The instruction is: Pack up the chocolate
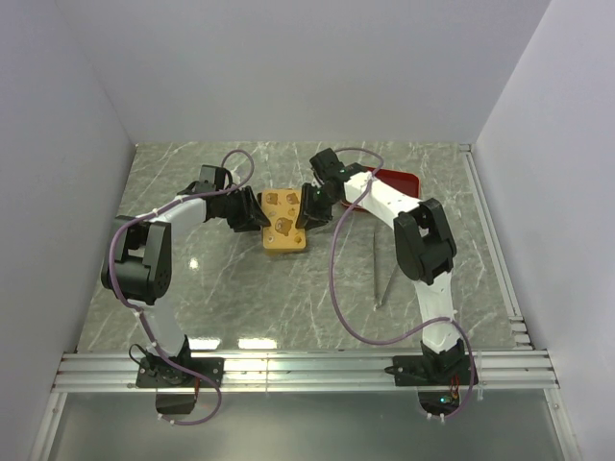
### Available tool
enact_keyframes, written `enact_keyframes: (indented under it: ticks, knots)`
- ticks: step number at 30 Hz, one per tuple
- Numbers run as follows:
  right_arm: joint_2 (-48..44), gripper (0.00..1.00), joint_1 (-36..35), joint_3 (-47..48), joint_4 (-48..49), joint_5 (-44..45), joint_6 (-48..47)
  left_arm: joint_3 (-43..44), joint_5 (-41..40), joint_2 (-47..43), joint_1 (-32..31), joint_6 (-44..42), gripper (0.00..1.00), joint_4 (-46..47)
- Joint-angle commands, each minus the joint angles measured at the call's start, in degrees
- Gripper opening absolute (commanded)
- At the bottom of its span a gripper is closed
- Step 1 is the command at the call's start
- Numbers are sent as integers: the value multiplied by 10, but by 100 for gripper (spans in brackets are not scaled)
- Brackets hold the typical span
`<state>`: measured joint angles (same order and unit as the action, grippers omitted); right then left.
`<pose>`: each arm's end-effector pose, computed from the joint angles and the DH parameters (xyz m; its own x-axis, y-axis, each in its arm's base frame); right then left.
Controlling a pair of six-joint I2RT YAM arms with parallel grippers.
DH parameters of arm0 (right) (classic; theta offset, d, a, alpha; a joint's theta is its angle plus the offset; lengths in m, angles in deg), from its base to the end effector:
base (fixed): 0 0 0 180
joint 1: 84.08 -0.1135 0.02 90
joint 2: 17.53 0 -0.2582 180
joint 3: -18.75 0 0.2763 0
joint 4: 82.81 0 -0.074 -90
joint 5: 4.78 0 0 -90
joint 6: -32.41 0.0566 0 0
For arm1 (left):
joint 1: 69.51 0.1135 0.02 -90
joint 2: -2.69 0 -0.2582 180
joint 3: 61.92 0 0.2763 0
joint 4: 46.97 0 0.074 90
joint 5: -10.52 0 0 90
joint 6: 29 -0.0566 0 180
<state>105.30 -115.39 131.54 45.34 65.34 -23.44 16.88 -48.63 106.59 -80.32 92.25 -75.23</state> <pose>0.4103 0.2721 0.1701 -0.9748 0.0250 -0.2215 -0.0947 0.8533 0.5127 0.3928 -0.1045 0.1486 -0.9133 -0.2790 -0.2967 -0.0142 0.7499 -0.6614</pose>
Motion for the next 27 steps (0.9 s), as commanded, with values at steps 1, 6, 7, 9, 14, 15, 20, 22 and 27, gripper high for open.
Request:
enact_keyframes:
  ticks: [1, 6, 7, 9, 14, 15, 20, 22, 27]
  knots:
    - [10, 41, -4, 32, -6, 4, -8, 12, 19, -11, -5, 5, 49, 19]
    - [10, 41, -4, 37, -5, 7, -8, 7, 20, -11, -5, 6, 48, 21]
    - [12, 41, -3, 39, -5, 7, -8, 7, 20, -12, -5, 5, 47, 21]
    - [15, 41, -4, 44, -9, 8, -9, 7, 20, -12, -5, 5, 47, 20]
    - [25, 41, -4, 54, -10, 7, -10, 10, 16, -12, -5, 3, 46, 17]
    - [27, 41, -4, 55, -10, 6, -12, 10, 15, -12, -5, 3, 45, 17]
    - [36, 41, -3, 70, -18, 11, -15, 12, 12, -7, -5, 5, 45, 13]
    - [37, 41, -3, 72, -16, 12, -15, 14, 11, -7, -5, 4, 45, 11]
    - [47, 42, -3, 86, -21, 10, -16, 20, 4, -3, -5, 3, 44, 7]
